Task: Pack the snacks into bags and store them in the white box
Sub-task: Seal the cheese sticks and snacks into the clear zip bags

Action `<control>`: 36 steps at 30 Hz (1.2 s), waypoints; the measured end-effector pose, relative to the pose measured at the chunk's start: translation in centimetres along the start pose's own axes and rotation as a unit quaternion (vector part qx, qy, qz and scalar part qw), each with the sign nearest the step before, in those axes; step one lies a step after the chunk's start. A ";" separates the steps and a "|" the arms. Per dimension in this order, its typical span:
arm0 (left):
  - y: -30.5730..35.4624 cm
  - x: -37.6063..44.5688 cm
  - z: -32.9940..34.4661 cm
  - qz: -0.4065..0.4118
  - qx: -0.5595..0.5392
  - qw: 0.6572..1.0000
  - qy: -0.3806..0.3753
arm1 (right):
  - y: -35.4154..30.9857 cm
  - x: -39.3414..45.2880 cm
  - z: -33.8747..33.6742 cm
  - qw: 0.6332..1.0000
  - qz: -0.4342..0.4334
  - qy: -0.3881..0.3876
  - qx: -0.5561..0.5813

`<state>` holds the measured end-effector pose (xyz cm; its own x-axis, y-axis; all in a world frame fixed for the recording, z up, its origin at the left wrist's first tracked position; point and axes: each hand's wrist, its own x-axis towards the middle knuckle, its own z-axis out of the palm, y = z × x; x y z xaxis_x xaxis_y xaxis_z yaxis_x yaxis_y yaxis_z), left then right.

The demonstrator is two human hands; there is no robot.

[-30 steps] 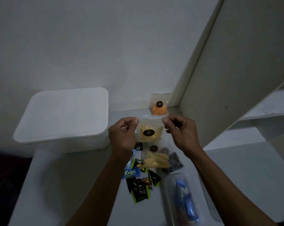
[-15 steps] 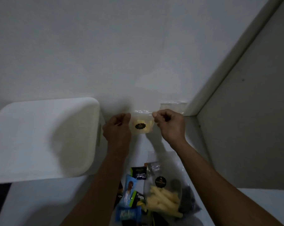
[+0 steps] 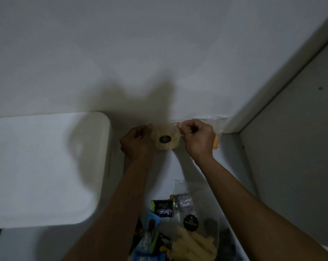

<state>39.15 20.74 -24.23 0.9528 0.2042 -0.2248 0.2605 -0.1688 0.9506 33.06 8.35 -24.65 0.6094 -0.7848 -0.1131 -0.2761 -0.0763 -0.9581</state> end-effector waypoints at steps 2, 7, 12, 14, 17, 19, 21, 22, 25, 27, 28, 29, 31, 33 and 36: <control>0.2 0.1 0.1 -0.006 -0.018 1.000 -0.004 | 0.0 0.0 0.0 1.000 0.005 0.004 0.007; 1.0 -1.1 -0.5 -0.007 0.018 1.000 0.008 | -0.1 -1.0 -0.9 1.000 0.017 -0.001 0.008; 1.6 -3.8 -2.7 -0.007 0.037 0.999 -0.008 | 0.0 -3.2 -2.8 0.999 0.036 -0.010 0.004; 1.8 -5.2 -4.1 -0.006 0.039 0.999 -0.024 | -0.3 -4.9 -3.8 0.999 0.033 -0.017 0.000; 2.0 -7.6 -6.5 0.003 0.043 0.997 -0.061 | -0.9 -8.0 -5.6 0.999 0.025 -0.021 -0.005; 2.4 -9.6 -8.3 0.014 0.045 0.995 -0.084 | -1.5 -10.3 -7.0 0.999 0.030 -0.023 -0.004; 2.1 -11.3 -10.2 0.023 0.041 0.994 -0.103 | -2.0 -13.0 -8.8 0.999 0.030 -0.023 -0.005; 2.0 -12.2 -11.2 0.027 0.039 0.992 -0.114 | -2.2 -14.3 -9.7 0.999 0.027 -0.024 -0.006; 1.3 -14.8 -14.1 0.038 0.040 0.990 -0.130 | -2.4 -18.4 -12.2 0.999 0.028 -0.025 -0.018; 0.5 -16.4 -15.8 0.053 0.041 0.988 -0.138 | -2.0 -21.0 -13.7 0.999 0.032 -0.024 -0.020; 0.1 -17.1 -16.5 0.057 0.045 0.987 -0.143 | -1.7 -22.2 -14.3 0.999 0.034 -0.022 -0.022; -0.4 -17.8 -17.2 0.060 0.047 0.986 -0.147 | -1.4 -23.3 -14.8 0.999 0.037 -0.019 -0.026; -1.4 -18.9 -18.3 0.068 0.064 0.982 -0.161 | -0.6 -25.3 -15.7 0.998 0.049 -0.013 -0.033; -2.6 -19.9 -18.9 0.080 0.099 0.974 -0.188 | 0.4 -26.8 -16.2 0.997 0.055 -0.006 -0.047; -3.9 -21.1 -18.5 0.058 0.139 0.961 -0.231 | 2.0 -27.7 -16.3 0.993 0.061 -0.005 -0.098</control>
<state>15.12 34.88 -19.20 0.9287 -0.2709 -0.2533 0.1195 -0.4279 0.8959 3.52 19.88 -19.12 0.5690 -0.7900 -0.2284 -0.4865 -0.0995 -0.8680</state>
